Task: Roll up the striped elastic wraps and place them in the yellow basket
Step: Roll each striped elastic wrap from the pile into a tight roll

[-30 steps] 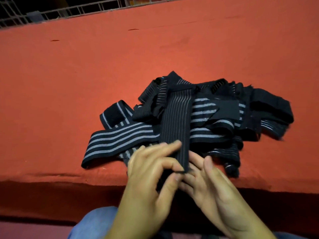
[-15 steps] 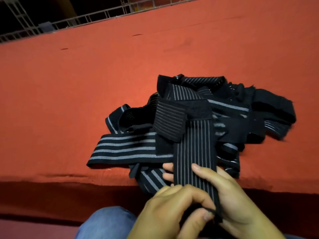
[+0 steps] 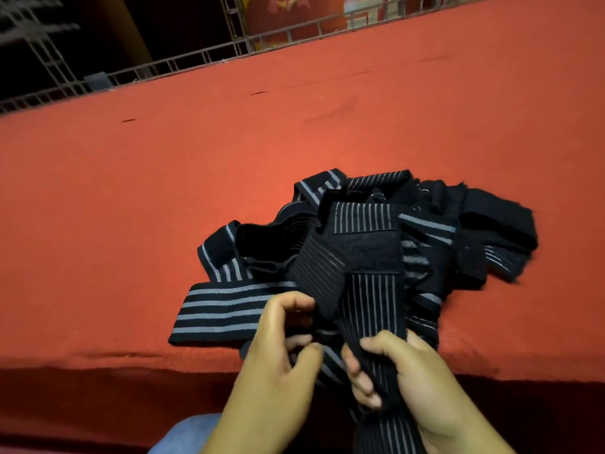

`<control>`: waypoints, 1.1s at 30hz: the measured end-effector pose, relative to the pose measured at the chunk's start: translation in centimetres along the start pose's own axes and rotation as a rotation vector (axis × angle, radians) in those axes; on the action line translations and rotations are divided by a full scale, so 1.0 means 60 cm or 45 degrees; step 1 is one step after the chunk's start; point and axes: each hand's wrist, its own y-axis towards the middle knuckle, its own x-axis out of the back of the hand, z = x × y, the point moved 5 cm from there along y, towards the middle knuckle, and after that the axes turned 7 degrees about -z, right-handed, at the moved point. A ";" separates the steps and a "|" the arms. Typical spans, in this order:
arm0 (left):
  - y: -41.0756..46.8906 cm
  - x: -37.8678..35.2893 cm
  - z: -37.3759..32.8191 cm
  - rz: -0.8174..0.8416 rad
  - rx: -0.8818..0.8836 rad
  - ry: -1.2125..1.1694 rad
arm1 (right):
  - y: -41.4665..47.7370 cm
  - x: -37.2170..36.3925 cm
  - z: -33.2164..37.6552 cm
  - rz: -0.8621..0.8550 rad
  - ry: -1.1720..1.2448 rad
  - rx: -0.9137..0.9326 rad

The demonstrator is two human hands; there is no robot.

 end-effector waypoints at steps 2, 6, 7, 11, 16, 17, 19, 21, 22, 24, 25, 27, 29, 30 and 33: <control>0.014 -0.014 -0.011 0.022 -0.127 0.106 | 0.008 0.015 -0.001 -0.178 -0.214 0.110; 0.041 -0.047 -0.010 0.068 -0.133 0.363 | -0.012 0.023 0.043 -0.363 -0.450 0.373; 0.045 -0.051 -0.009 0.051 -0.133 0.400 | -0.015 0.029 0.047 -0.360 -0.425 0.389; 0.060 -0.068 -0.018 -0.040 -0.100 0.577 | -0.028 0.034 0.055 -0.355 -0.426 0.401; 0.076 -0.071 -0.024 -0.085 -0.062 0.854 | -0.019 0.043 0.047 -0.189 -0.203 0.330; 0.075 -0.072 -0.027 -0.076 -0.052 0.875 | -0.014 0.047 0.046 -0.156 -0.109 0.303; 0.072 -0.075 -0.029 -0.072 -0.039 0.885 | -0.010 0.046 0.049 -0.089 0.063 0.264; 0.070 -0.073 -0.028 -0.109 -0.026 0.894 | -0.012 0.045 0.050 -0.054 0.074 0.349; 0.069 -0.073 -0.027 -0.123 -0.028 0.904 | -0.016 0.046 0.052 -0.122 -0.033 0.411; 0.066 -0.073 -0.026 -0.139 -0.053 0.912 | -0.024 0.048 0.056 -0.306 -0.284 0.507; 0.064 -0.072 -0.026 -0.139 -0.064 0.911 | -0.024 0.051 0.058 -0.387 -0.387 0.543; 0.062 -0.069 -0.025 -0.142 -0.061 0.888 | -0.028 0.050 0.060 -0.423 -0.443 0.635; 0.066 -0.068 -0.025 -0.152 -0.046 0.902 | -0.031 0.047 0.064 -0.405 -0.482 0.734; 0.067 -0.069 -0.026 -0.155 -0.042 0.932 | -0.032 0.049 0.064 -0.416 -0.497 0.779; 0.067 -0.072 -0.028 -0.145 -0.023 0.989 | -0.032 0.052 0.068 -0.446 -0.449 0.835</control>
